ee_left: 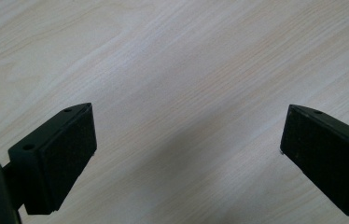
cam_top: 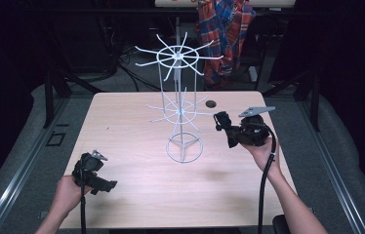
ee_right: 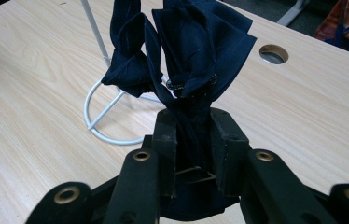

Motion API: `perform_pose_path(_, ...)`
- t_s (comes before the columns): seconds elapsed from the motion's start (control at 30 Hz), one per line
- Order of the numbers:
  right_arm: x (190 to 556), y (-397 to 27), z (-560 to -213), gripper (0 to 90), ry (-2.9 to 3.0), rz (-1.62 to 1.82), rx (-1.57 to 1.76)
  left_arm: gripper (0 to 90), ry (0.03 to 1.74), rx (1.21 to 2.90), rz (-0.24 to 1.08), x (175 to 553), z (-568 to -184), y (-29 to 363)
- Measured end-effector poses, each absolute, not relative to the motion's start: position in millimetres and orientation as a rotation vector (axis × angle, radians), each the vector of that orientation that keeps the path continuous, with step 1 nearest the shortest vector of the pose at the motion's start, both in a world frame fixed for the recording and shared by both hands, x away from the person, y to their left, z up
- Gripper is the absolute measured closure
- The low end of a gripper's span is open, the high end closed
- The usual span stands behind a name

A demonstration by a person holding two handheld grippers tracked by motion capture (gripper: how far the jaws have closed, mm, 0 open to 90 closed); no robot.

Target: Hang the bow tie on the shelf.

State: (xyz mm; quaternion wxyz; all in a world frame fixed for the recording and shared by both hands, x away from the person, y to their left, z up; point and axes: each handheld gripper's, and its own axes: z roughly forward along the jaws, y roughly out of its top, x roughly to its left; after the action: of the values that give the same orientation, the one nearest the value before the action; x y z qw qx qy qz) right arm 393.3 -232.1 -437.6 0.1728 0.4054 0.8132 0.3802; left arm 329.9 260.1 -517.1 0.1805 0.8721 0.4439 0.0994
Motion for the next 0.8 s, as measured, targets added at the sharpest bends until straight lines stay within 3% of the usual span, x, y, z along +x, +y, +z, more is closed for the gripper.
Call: perform_pose_path(0.8, 388.0, -238.5, -428.5, 73.7, 2.240, 1.202, 1.135, 3.7, 1.246, 2.473, 0.282, 330.2, -517.7, 258.8)
